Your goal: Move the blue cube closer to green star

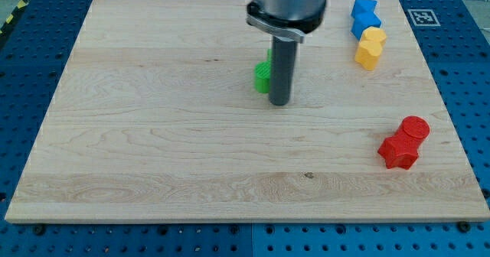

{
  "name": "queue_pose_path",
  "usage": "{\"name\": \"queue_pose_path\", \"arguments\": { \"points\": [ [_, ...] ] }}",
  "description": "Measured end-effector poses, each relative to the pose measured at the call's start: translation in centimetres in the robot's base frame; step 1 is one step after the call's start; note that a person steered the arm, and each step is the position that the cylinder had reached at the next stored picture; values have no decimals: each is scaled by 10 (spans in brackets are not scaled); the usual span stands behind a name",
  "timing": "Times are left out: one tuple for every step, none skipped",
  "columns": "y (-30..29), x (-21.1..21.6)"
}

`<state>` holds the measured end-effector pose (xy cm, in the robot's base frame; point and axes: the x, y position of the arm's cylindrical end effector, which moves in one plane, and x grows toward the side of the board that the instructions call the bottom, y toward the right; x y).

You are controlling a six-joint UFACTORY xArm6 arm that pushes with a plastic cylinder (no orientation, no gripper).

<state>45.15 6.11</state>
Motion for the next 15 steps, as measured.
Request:
{"name": "queue_pose_path", "arguments": {
  "points": [
    [54, 9],
    [129, 9],
    [214, -8],
    [257, -72],
    [244, -144],
    [232, -166],
    [204, -166],
    [151, -166],
    [130, -166],
    [118, -167],
    [83, -169],
    [62, -171],
    [36, -171],
    [10, -180],
    [-22, -183]
  ]
}}
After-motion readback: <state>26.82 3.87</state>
